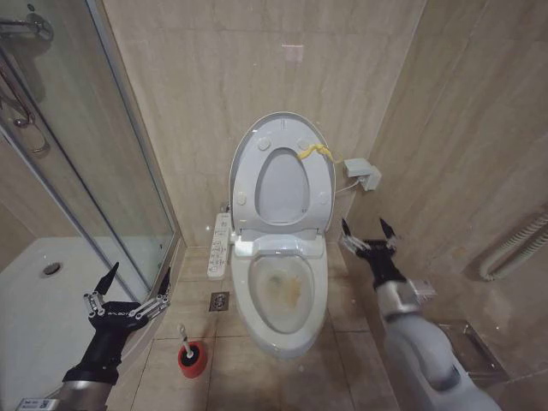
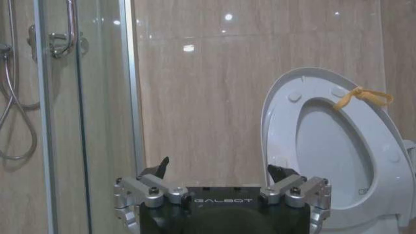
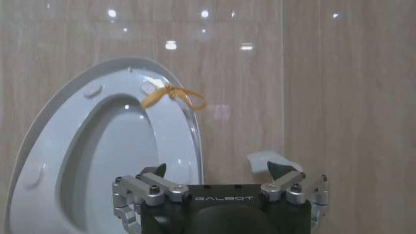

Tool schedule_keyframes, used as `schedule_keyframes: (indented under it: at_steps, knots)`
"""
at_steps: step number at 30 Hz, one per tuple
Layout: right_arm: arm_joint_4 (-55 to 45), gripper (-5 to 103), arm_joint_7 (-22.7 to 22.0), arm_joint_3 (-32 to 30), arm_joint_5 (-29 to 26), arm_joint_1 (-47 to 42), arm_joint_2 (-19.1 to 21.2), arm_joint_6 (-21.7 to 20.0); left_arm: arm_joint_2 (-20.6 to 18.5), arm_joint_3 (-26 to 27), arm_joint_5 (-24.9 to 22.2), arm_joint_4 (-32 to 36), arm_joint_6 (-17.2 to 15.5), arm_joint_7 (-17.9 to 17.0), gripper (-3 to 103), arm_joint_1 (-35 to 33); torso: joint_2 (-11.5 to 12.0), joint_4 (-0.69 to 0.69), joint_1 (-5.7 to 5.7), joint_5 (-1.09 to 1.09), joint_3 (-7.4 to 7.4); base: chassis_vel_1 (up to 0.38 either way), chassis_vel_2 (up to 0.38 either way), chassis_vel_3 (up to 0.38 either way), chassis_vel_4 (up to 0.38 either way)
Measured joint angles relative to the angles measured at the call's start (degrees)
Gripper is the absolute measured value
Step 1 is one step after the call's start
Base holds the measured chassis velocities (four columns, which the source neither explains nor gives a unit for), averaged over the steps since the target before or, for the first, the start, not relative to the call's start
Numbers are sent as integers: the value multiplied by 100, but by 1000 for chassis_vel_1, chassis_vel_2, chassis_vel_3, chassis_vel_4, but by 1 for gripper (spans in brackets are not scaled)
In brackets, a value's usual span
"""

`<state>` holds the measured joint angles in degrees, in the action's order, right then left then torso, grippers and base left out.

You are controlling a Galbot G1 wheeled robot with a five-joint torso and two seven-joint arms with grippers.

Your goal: Open the toilet lid, clean the toilet bowl with a toilet brush, close the toilet lid, and flush.

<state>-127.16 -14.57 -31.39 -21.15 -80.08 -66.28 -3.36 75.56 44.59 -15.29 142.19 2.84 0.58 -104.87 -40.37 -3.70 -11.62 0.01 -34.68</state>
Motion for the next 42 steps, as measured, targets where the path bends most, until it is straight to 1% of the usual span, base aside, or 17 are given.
schedule_keyframes:
  at_steps: [3,4,6,8,10,11,12,15,16,19,26,31,42]
  knots:
    - [-253,100,362,-405,47,-678,-118,206,0,0,0,0,0,-1,100,0,0,3,0,-1,0,0,0,0,0]
    - [-253,100,362,-405,47,-678,-118,206,0,0,0,0,0,-1,100,0,0,3,0,-1,0,0,0,0,0]
    - [-426,100,515,-574,52,-1061,-229,306,0,0,0,0,0,-1,100,0,0,2,0,0,0,0,0,0,0]
    - [-527,100,541,-595,45,-1198,-289,317,0,0,0,0,0,0,100,0,0,1,0,-1,0,0,0,0,0]
    - [-794,100,624,-597,59,-1533,-484,347,0,0,0,0,0,-1,100,0,0,4,0,-1,0,0,0,0,0]
    - [-872,100,660,-593,104,-1651,-575,368,0,0,0,0,0,-1,100,0,0,2,0,-1,0,0,0,0,0]
    - [-872,100,660,-593,104,-1651,-575,368,0,0,0,0,0,-1,100,0,0,2,0,-1,0,0,0,0,0]
    - [-1026,100,740,-544,253,-1904,-828,466,0,0,0,0,0,0,100,0,0,3,0,-2,0,0,0,0,0]
    - [-1026,100,740,-544,253,-1904,-828,466,0,0,0,0,0,0,100,0,0,3,0,-2,0,0,0,0,0]
    - [-1045,100,801,-494,408,-2060,-997,653,0,0,0,0,0,0,100,0,0,2,0,-1,0,0,0,0,0]
    - [-1101,100,829,-494,467,-2178,-1194,760,0,0,0,0,0,0,100,0,0,3,-1,-1,-1,0,0,0,0]
    - [-1149,100,839,-469,483,-2222,-1263,847,0,0,0,0,0,0,100,0,0,3,-1,-1,-1,0,0,0,0]
    - [-1259,100,840,-417,534,-2242,-1345,855,0,0,0,0,0,0,100,0,0,3,-1,-1,-1,0,0,0,0]
